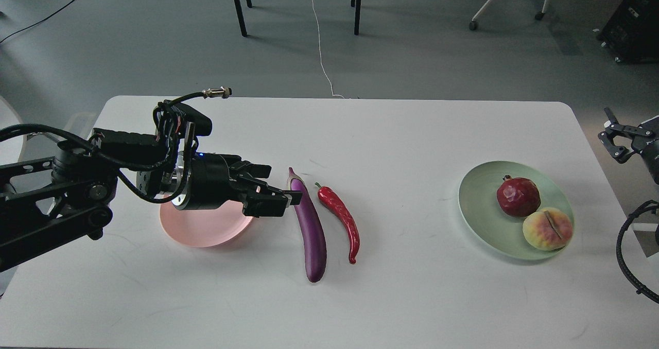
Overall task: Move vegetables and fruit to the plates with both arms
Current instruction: 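Grasp the purple eggplant with the left gripper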
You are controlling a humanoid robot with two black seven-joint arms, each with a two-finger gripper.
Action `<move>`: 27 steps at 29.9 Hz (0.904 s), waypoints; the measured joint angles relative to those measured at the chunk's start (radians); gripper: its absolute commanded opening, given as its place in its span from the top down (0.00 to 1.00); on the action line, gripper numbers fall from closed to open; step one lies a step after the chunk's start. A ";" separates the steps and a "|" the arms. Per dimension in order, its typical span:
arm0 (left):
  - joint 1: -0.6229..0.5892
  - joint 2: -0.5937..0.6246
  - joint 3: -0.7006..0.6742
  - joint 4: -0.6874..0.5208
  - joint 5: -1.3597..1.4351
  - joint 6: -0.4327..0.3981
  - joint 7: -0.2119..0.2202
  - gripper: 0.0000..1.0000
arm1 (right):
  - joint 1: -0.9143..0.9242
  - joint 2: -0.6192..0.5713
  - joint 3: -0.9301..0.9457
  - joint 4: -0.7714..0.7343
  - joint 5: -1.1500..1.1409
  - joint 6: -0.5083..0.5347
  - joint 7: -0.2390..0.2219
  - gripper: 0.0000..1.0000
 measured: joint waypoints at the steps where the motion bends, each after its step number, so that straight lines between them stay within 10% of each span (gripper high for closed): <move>1: 0.002 -0.016 0.003 0.003 0.035 -0.001 0.002 0.02 | -0.008 0.001 0.000 0.001 0.001 0.000 0.001 0.01; 27: 0.026 -0.413 0.078 0.437 0.234 -0.016 0.148 0.07 | -0.041 -0.001 0.009 0.009 0.003 0.000 0.012 0.01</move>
